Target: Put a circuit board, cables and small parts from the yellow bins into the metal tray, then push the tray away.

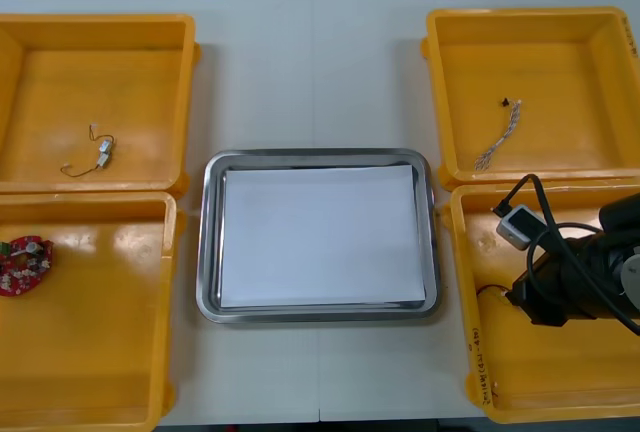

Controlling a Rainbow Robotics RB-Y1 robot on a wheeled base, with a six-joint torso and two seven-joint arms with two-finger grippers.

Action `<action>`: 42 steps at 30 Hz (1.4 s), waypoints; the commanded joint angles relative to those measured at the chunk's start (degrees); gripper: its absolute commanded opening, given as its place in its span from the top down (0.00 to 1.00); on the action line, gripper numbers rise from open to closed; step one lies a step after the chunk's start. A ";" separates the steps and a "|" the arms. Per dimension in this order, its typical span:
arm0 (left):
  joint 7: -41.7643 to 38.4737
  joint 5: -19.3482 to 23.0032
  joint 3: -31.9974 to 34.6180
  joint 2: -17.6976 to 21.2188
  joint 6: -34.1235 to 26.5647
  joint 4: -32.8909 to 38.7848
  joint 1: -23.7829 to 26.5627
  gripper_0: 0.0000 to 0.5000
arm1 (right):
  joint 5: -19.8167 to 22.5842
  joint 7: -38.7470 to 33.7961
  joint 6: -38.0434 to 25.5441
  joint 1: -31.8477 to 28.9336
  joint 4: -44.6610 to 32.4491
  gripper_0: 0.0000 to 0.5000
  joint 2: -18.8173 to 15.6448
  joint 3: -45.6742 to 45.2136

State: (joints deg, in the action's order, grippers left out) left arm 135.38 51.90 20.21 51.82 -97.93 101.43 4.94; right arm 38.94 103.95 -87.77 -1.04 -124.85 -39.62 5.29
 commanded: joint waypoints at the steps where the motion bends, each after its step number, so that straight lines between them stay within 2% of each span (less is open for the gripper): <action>1: 2.79 -0.04 -0.96 0.21 -0.95 -0.71 -1.60 0.00 | -1.77 -2.09 1.90 -2.04 -1.71 0.00 -2.39 1.74; 7: 13.51 0.40 -0.96 0.12 0.02 -3.52 -1.51 0.00 | -2.12 -2.44 3.05 -2.65 -0.22 0.00 -2.48 2.27; 14: 19.40 0.75 -2.98 0.12 1.16 -3.61 -1.51 0.00 | -1.50 -2.44 7.00 -2.65 2.42 0.00 -2.39 3.50; 22: 19.62 0.49 -3.51 -2.34 1.69 -3.61 -1.51 0.00 | -1.15 -2.53 7.88 -2.65 3.83 0.00 -3.19 4.55; 30: 19.62 -0.30 -4.39 -2.51 3.18 -3.96 -1.51 0.00 | -0.89 -3.23 9.37 -2.91 4.44 0.00 -4.86 6.13; 42: 19.62 -1.18 -4.57 -2.51 6.70 -7.22 -1.60 0.00 | -0.54 -4.55 9.81 -3.00 5.32 0.00 -5.12 6.48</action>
State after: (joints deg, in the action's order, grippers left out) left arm 154.44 51.44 16.16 49.66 -92.61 94.84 4.93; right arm 37.67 101.28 -78.74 -2.86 -119.67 -42.60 11.09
